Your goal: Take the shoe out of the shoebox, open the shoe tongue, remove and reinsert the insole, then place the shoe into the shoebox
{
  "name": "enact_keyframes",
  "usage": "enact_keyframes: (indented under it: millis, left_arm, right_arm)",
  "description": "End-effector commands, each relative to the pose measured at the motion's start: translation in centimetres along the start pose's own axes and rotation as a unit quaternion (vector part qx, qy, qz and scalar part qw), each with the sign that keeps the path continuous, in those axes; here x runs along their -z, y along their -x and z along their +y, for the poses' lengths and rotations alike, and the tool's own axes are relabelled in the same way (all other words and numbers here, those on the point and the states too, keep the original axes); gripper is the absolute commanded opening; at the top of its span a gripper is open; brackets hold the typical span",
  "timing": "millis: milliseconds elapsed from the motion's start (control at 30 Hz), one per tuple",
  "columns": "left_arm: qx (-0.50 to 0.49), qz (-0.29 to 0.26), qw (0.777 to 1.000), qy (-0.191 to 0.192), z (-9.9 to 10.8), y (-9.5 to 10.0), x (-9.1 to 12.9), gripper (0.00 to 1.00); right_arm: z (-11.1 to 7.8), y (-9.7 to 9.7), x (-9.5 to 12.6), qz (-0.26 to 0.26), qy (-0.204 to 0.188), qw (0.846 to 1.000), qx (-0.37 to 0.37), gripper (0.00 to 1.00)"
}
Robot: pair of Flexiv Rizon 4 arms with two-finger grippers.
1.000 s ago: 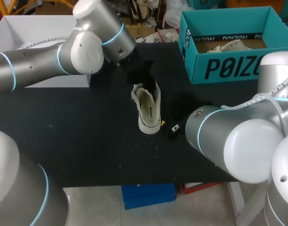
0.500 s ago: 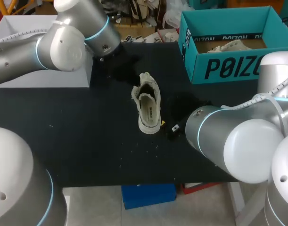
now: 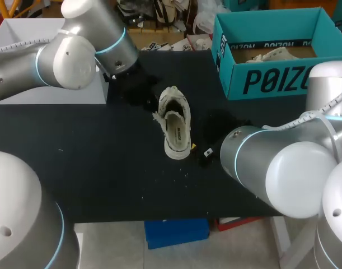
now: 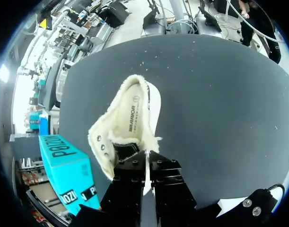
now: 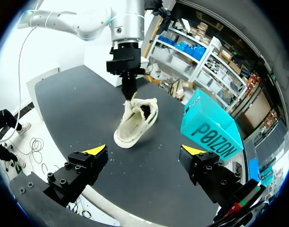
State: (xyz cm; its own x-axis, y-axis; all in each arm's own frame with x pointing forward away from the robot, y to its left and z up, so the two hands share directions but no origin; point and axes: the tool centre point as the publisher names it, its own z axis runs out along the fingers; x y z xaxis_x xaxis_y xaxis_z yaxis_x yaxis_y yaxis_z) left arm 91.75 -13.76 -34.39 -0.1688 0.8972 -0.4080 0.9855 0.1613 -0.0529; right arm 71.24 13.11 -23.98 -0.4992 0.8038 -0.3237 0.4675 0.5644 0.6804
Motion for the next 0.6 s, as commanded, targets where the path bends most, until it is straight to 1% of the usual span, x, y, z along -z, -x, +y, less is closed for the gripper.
enact_keyframes:
  millis: [33, 167, 233, 367, 467, 500, 533, 567, 600]
  left_arm:
    - [-0.006, -0.007, 1.0, 0.009, -0.6, -0.4, 1.5, 0.09]
    - [-0.011, -0.011, 1.0, 0.015, -1.0, -0.3, 2.7, 0.08]
    - [-0.013, -0.01, 1.0, 0.018, -1.0, -0.4, 3.0, 0.1]
    - [-0.014, -0.009, 1.0, 0.02, -0.8, -0.8, 3.6, 0.16]
    - [-0.012, -0.014, 1.0, 0.022, -1.0, -0.9, 4.1, 0.17]
    - [-0.012, -0.016, 1.0, 0.022, -1.1, -1.0, 4.3, 0.2]
    - [-0.013, -0.018, 1.0, 0.021, -1.2, -1.0, 4.5, 0.25]
    - [-0.016, -0.021, 0.999, 0.018, -1.4, -0.9, 4.7, 0.34]
    - [-0.023, -0.021, 0.999, 0.015, -1.5, -0.8, 4.8, 0.39]
  right_arm:
    - [-0.1, -0.1, 0.1, 0.0, 0.001, 1.0, -0.001, 1.0]
    - [-0.1, -0.1, 0.1, 0.0, 0.001, 1.0, -0.001, 1.0]
    - [-0.1, -0.1, 0.1, 0.0, 0.001, 1.0, -0.001, 1.0]
    - [-0.1, -0.1, 0.1, 0.0, 0.001, 1.0, -0.001, 1.0]
    - [-0.1, -0.1, 0.1, 0.0, 0.001, 1.0, -0.001, 1.0]
    - [-0.1, -0.1, 0.1, 0.0, 0.001, 1.0, -0.001, 1.0]
    - [-0.1, -0.1, 0.1, 0.0, 0.001, 1.0, -0.001, 1.0]
    - [-0.1, -0.1, 0.1, 0.0, 0.001, 1.0, -0.001, 1.0]
    - [-0.1, -0.1, 0.1, 0.0, 0.001, 1.0, -0.001, 1.0]
